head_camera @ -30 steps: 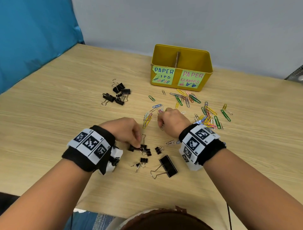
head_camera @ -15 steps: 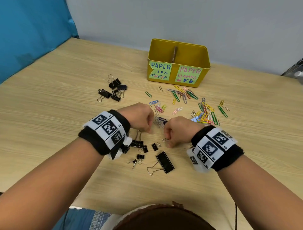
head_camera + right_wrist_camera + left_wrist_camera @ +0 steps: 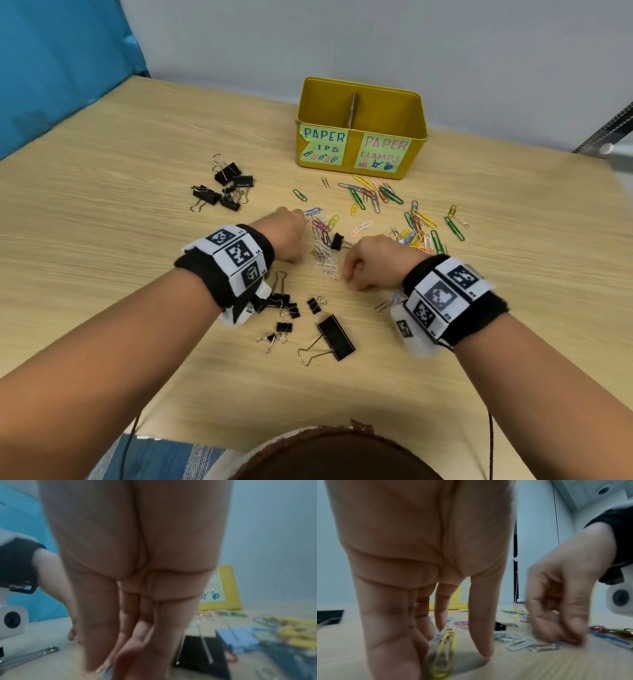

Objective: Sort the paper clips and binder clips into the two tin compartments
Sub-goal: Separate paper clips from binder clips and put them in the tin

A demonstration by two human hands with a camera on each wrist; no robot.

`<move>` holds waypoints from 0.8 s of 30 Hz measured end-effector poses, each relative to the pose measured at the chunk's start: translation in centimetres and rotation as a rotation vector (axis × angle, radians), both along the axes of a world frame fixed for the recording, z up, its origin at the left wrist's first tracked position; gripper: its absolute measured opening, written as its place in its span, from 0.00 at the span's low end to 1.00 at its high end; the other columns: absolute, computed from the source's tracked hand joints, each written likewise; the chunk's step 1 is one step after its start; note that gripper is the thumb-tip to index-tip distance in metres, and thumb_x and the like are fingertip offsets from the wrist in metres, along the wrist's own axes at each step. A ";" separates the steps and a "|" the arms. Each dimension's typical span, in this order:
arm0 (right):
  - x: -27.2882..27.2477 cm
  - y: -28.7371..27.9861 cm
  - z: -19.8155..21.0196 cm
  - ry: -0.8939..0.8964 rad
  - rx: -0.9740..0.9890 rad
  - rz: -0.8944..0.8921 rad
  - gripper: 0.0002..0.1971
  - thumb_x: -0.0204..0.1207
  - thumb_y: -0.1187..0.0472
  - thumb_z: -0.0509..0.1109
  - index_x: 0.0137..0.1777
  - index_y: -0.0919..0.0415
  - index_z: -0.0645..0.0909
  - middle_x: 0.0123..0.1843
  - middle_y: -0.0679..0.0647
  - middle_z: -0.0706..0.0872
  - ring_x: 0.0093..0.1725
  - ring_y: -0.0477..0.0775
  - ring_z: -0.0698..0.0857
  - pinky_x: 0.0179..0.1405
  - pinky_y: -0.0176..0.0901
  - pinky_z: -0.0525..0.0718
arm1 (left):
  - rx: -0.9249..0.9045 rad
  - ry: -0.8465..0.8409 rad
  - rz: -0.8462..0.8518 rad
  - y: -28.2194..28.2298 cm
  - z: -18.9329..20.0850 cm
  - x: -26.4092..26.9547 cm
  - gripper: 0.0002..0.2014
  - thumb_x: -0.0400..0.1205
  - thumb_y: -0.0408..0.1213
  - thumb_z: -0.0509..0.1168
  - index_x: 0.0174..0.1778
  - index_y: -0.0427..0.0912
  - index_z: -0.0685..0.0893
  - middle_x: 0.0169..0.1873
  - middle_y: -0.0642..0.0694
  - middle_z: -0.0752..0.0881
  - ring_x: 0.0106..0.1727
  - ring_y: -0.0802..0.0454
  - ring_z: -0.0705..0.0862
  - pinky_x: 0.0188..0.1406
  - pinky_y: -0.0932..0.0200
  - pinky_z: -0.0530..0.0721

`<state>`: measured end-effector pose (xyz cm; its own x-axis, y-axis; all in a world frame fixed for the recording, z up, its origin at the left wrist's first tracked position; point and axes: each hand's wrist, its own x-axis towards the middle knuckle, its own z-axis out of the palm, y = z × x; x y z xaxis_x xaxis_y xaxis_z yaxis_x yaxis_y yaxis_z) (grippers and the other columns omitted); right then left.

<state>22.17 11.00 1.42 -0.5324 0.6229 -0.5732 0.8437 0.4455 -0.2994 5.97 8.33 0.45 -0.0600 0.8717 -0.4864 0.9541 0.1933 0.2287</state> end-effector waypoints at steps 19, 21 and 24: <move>-1.3 -0.5 -2.0 -0.019 0.162 -0.060 0.13 0.76 0.70 0.62 0.57 0.64 0.82 0.60 0.63 0.84 0.60 0.64 0.83 0.62 0.55 0.83 | -0.023 -0.124 0.054 0.8 -0.1 2.5 0.22 0.70 0.35 0.77 0.56 0.30 0.81 0.45 0.35 0.89 0.30 0.46 0.84 0.32 0.54 0.88; -1.7 0.4 -2.3 0.097 0.186 -0.114 0.10 0.74 0.70 0.65 0.51 0.61 0.85 0.55 0.61 0.87 0.56 0.62 0.85 0.56 0.47 0.84 | 0.035 -0.074 0.020 1.0 0.0 2.0 0.23 0.70 0.35 0.77 0.58 0.31 0.80 0.51 0.36 0.86 0.29 0.49 0.80 0.26 0.60 0.82; -1.6 1.8 -2.1 0.315 0.255 -0.290 0.09 0.73 0.71 0.66 0.48 0.61 0.86 0.49 0.58 0.87 0.48 0.56 0.85 0.49 0.41 0.81 | 0.086 -0.025 -0.030 1.2 -0.5 1.0 0.33 0.66 0.44 0.79 0.63 0.37 0.74 0.60 0.41 0.82 0.50 0.46 0.82 0.46 0.55 0.82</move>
<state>20.55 12.84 -0.66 -0.4391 0.8705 -0.2223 0.8298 0.2981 -0.4719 6.95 9.54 -0.09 -0.0220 0.9115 -0.4108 0.9530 0.1433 0.2668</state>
